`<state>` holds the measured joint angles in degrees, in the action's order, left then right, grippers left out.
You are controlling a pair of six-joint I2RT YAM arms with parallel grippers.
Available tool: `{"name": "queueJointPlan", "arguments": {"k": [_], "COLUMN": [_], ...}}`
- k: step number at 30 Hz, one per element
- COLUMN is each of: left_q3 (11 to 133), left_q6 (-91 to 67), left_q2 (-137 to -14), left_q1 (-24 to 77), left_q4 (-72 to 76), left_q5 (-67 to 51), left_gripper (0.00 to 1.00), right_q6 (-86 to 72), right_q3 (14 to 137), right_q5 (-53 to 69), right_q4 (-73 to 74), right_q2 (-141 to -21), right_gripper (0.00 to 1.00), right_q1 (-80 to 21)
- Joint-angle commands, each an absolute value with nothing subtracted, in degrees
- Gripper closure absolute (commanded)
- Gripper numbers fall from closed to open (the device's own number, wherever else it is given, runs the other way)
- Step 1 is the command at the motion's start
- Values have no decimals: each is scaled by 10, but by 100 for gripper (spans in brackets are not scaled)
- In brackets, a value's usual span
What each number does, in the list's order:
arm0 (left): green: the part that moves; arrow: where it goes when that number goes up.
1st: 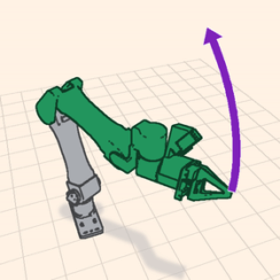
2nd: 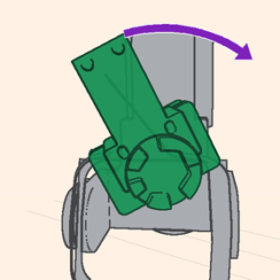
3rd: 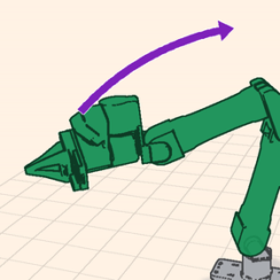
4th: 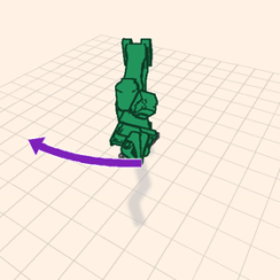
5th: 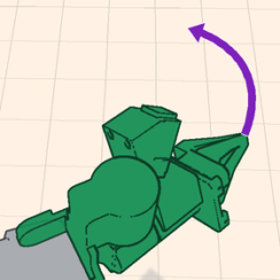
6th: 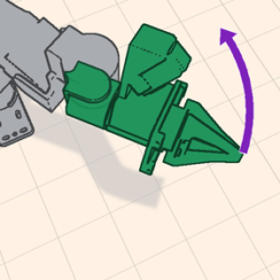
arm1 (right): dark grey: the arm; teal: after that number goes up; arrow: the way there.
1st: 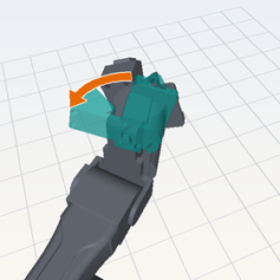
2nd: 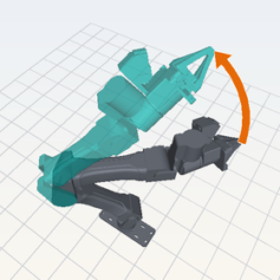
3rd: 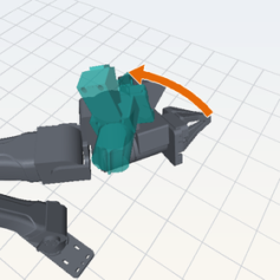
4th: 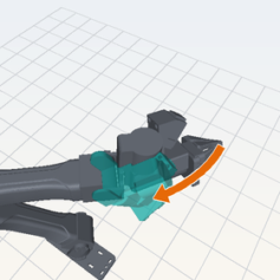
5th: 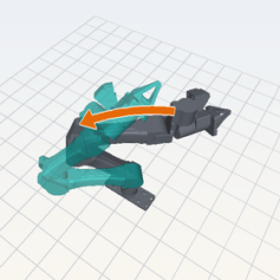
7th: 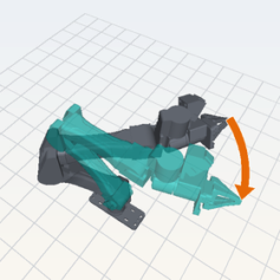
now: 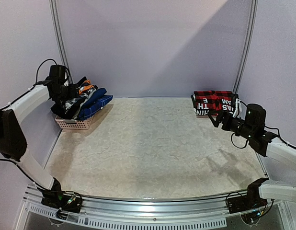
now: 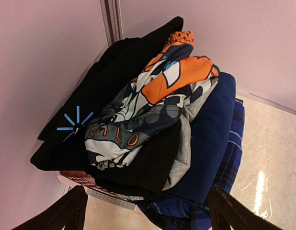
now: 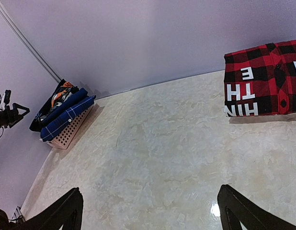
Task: Fold and stack the mixed laundry pile
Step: Pick up the crumpled T-shirt from the bin.
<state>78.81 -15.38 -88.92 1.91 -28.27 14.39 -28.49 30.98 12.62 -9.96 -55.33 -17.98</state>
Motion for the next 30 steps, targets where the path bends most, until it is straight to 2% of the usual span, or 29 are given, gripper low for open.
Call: {"name": "queueJointPlan", "arguments": {"k": [1,9,23,26,30], "left_q3": [866,1024,1120,1121,1120], "left_q6": [-132,-100,-103,-106,-109], "left_q2": [-953,-1089,-1210,-1224,-1232], "left_q1": [0,-39,-103,-109,-115], "left_q4": [-319,-403,-410,-403,-391], "left_q5": [140,155,97,92,85], "left_gripper": [12,15,19,24,46], "right_q6": [-287,-286,-285,-285,-287], "right_q3": [325,326,324,324,323], "right_q5": [124,131,147,150,155], "right_q4": [-81,-80,-85,-87,-92], "right_q2": [-553,-553,-553,-554,-557], "right_gripper": [1,1,1,1,1], "right_q1": [-182,-182,-182,-182,-182]}}
